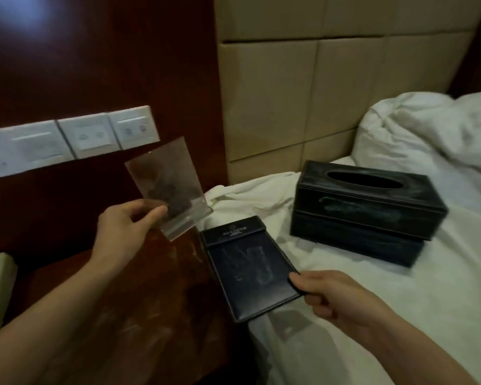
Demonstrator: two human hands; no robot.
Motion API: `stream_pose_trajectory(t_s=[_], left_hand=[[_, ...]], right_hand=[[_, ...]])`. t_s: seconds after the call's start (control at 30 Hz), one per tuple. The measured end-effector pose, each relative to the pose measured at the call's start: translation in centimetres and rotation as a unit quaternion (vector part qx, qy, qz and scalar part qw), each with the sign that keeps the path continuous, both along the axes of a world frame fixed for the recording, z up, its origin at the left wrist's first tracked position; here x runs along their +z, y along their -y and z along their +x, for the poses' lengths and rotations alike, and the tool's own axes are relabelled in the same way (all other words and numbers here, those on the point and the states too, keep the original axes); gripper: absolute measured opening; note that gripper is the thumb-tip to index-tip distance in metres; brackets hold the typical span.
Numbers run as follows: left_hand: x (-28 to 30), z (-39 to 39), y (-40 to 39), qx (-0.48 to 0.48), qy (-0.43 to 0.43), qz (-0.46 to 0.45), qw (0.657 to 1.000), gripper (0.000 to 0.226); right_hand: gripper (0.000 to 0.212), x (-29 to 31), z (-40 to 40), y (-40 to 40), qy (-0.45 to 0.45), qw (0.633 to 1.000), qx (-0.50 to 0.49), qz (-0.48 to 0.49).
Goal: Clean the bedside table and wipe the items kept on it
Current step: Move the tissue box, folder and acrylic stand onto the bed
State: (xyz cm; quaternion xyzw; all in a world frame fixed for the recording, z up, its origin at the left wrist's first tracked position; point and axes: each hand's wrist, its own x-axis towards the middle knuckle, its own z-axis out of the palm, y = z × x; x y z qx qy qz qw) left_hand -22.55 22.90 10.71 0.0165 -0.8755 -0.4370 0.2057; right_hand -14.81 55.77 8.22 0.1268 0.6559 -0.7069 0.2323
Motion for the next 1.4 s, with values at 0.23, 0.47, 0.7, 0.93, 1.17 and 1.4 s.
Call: stream_pose_trajectory(t_s=[0.23,0.47,0.7,0.93,1.17,1.4], left_hand=[[3.0,2.6,-12.3,-0.149,-0.041,0.111,0.982,0.005],[6.3,-2.3,-21.4,-0.122,-0.096,0.05,0.987,0.012],[4.5,-7.2,-27.6,-0.098,-0.043,0.073,0.992,0.012],[4.5,-9.2,-30.5,-0.128,-0.041,0.06,0.989,0.015],[4.3,-9.9,-30.2,-0.128,-0.008,0.068,0.989,0.02],[4.3,-8.0,-28.3,-0.165,0.033,0.036,0.985,0.03]], right_hand=[[0.022,2.9,7.1,-11.3,-0.018,0.992,-0.092,0.086],[0.025,7.7,5.2,-16.1,-0.124,0.961,-0.245,0.022],[0.007,7.8,-2.0,-17.3,-0.131,0.919,-0.367,-0.063],[0.032,6.1,-3.8,-16.6,-0.143,0.897,-0.414,-0.065],[0.04,5.1,-3.8,-16.6,-0.171,0.894,-0.414,0.031],[0.043,4.5,-2.7,-16.6,-0.185,0.88,-0.372,0.231]])
